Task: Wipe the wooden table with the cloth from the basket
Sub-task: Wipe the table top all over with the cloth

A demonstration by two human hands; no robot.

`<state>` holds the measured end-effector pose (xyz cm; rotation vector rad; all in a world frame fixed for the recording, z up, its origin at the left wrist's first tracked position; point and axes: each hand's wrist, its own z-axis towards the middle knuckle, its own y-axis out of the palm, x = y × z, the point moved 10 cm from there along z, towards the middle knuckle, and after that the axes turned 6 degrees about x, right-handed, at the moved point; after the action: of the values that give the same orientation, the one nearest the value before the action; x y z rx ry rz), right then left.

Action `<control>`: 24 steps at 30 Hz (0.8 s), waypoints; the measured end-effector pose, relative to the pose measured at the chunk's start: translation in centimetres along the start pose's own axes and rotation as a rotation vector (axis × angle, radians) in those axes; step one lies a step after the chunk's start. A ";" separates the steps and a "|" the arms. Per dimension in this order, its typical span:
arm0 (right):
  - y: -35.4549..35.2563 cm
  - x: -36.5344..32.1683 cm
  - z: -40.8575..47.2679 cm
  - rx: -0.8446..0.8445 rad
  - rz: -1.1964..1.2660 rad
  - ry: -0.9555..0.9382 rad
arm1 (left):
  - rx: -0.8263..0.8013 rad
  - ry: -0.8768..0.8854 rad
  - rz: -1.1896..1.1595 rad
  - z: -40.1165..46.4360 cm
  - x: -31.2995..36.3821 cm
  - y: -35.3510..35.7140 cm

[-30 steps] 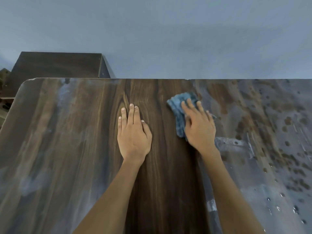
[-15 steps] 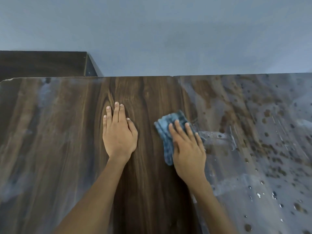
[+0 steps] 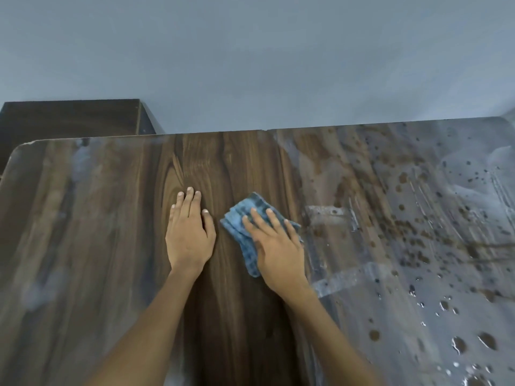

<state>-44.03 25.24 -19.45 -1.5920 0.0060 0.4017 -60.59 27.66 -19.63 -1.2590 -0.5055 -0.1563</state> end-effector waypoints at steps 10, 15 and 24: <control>0.2 -2.6 2.7 -0.021 0.119 -0.003 | -0.032 0.021 0.019 -4.0 -0.4 -0.6; 0.1 -1.4 -5.2 -0.049 0.179 -0.146 | -0.045 0.021 0.022 -6.2 -0.7 -1.1; -1.7 2.2 -0.8 0.086 0.066 0.237 | -0.069 -0.019 0.034 -11.3 -1.2 -2.8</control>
<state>-41.35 25.11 -18.39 -1.5495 0.2550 0.2582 -59.57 16.04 -20.19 -1.3364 -0.4977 -0.1341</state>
